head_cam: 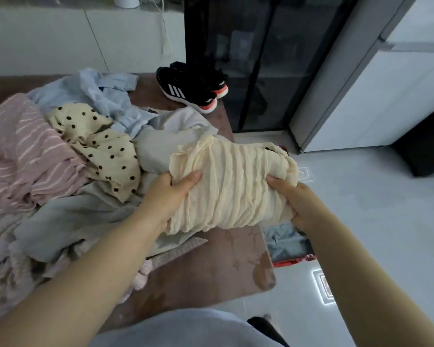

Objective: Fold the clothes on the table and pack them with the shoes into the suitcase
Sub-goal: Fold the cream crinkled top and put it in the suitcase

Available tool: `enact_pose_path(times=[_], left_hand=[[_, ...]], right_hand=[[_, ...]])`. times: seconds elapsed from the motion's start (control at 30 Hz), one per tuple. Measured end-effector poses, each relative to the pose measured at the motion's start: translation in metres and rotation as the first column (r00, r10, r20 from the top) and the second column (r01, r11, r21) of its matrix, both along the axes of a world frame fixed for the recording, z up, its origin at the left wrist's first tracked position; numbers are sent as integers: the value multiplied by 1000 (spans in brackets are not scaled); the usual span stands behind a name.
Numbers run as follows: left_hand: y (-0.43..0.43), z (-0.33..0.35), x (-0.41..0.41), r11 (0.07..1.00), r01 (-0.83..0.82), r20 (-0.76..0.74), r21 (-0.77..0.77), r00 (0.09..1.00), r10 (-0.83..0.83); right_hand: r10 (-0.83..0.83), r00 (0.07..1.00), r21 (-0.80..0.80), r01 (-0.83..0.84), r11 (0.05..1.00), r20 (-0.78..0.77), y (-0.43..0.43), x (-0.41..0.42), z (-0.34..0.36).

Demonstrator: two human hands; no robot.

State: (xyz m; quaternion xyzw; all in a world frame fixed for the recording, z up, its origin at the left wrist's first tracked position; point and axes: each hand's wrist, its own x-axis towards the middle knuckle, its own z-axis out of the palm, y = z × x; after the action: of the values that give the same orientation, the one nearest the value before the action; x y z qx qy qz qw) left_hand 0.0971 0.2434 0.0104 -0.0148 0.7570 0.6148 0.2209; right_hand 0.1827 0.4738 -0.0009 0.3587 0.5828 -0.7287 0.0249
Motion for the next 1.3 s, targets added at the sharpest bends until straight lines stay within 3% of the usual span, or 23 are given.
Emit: enact_pose_path(times=[0.17,0.33,0.6,0.77,0.9,1.07,1.3], left_hand=[[136,-23,47,995,54,67,89,996,-60],[266,-57,94,995,85,152,54,984,-92],[328,-134,73,983,61,240,-170,971,-19],[347,-207,38,952,52,311,-303,949,47],[355,-284,13,908,29,336,-418,933,126],[364,-433,-22,912,130,398,-388,917,38],[365,-644,-81,923,-26,342,-384,924,169]], right_hand=[[-54,999,44,54,998,-2,120,64,-8],[-151,987,96,145,985,55,240,120,-25],[-92,971,73,78,994,219,299,99,-86],[54,958,-4,-55,998,281,313,54,-145],[222,923,-111,-197,974,314,319,9,-224],[299,882,-43,-305,951,365,335,-43,-374],[346,842,49,-400,915,415,347,-106,-612]])
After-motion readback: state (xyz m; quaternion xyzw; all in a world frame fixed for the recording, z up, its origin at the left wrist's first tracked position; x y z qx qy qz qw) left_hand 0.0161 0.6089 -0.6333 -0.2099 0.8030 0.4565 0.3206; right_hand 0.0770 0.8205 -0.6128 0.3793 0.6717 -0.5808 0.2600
